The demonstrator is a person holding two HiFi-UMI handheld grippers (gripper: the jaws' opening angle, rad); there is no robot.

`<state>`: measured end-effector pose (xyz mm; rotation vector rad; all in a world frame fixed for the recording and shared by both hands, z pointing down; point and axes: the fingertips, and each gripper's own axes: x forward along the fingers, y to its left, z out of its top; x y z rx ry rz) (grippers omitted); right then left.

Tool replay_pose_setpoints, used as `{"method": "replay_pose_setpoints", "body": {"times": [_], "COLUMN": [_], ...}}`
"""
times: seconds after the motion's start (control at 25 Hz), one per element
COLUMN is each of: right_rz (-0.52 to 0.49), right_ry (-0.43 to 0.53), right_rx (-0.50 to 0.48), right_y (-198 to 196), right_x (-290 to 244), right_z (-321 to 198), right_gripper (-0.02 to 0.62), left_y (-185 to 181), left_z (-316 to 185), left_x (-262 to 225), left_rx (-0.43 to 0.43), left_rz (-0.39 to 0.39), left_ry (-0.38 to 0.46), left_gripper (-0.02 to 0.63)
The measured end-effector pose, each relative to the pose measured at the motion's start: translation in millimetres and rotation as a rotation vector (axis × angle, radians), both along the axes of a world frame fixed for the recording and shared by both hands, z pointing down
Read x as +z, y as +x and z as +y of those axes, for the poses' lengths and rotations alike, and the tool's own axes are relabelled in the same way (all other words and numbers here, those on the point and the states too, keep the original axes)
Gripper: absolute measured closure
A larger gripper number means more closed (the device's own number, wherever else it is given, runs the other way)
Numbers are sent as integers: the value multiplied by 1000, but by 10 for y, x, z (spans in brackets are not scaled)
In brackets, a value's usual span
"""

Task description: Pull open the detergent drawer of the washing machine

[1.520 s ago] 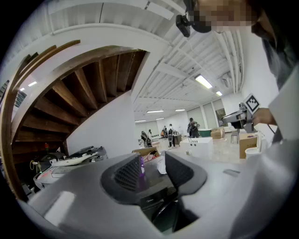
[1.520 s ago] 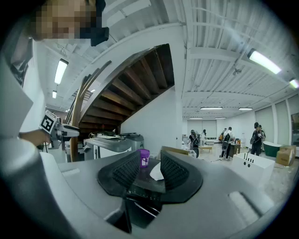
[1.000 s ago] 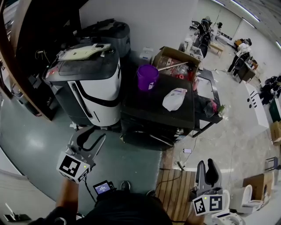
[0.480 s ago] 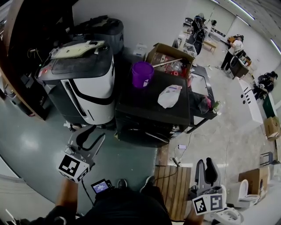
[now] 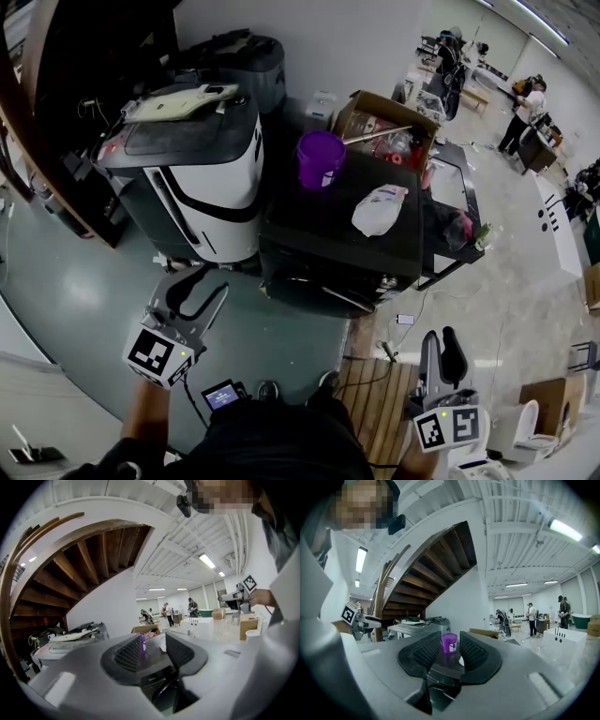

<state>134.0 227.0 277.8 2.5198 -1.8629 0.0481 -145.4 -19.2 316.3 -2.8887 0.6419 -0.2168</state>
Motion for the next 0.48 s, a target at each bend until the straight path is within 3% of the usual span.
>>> {"method": "replay_pose_setpoints", "body": {"times": [0.48], "right_rz": [-30], "right_ry": [10], "right_rx": [-167], "right_y": [695], "right_x": [30], "right_z": [-471], "right_gripper": [479], "left_y": [415], "left_z": [62], "left_x": [-75], "left_rx": [-143], "left_rz": [-24], "left_ry": [4], "left_gripper": [390]}}
